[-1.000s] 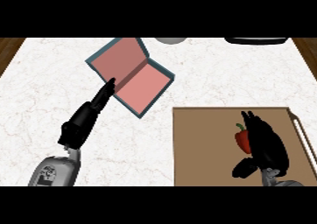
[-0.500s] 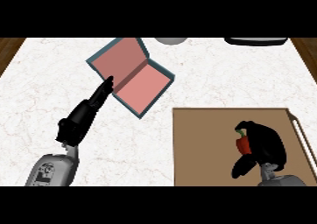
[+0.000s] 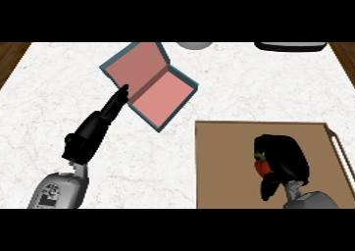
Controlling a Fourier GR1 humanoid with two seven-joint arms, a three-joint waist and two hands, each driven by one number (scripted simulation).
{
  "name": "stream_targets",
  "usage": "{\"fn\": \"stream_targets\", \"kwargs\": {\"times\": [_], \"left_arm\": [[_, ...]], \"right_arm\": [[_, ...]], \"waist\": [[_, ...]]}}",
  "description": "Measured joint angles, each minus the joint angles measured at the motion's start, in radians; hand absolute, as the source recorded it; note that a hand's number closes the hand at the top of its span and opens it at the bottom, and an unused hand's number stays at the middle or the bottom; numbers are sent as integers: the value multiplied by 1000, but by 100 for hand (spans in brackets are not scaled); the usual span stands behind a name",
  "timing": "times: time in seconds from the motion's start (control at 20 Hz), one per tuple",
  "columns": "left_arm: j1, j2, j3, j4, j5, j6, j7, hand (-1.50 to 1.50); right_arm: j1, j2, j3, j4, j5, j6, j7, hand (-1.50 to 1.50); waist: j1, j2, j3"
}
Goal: Pick the bell pepper from the tray and place it in the cardboard box
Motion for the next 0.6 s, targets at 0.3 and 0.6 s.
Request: {"fn": "stream_targets", "kwargs": {"times": [0.3,0.6], "left_arm": [[-31,-22,-38,9,-4,-17,4,0],[-13,-23,-23,17,-14,5,0,0]], "right_arm": [[-169,16,265,-42,-9,60,-339,150],[-299,32,296,-36,-61,-9,-601,150]], "waist": [[72,15,10],[22,12,13]]}}
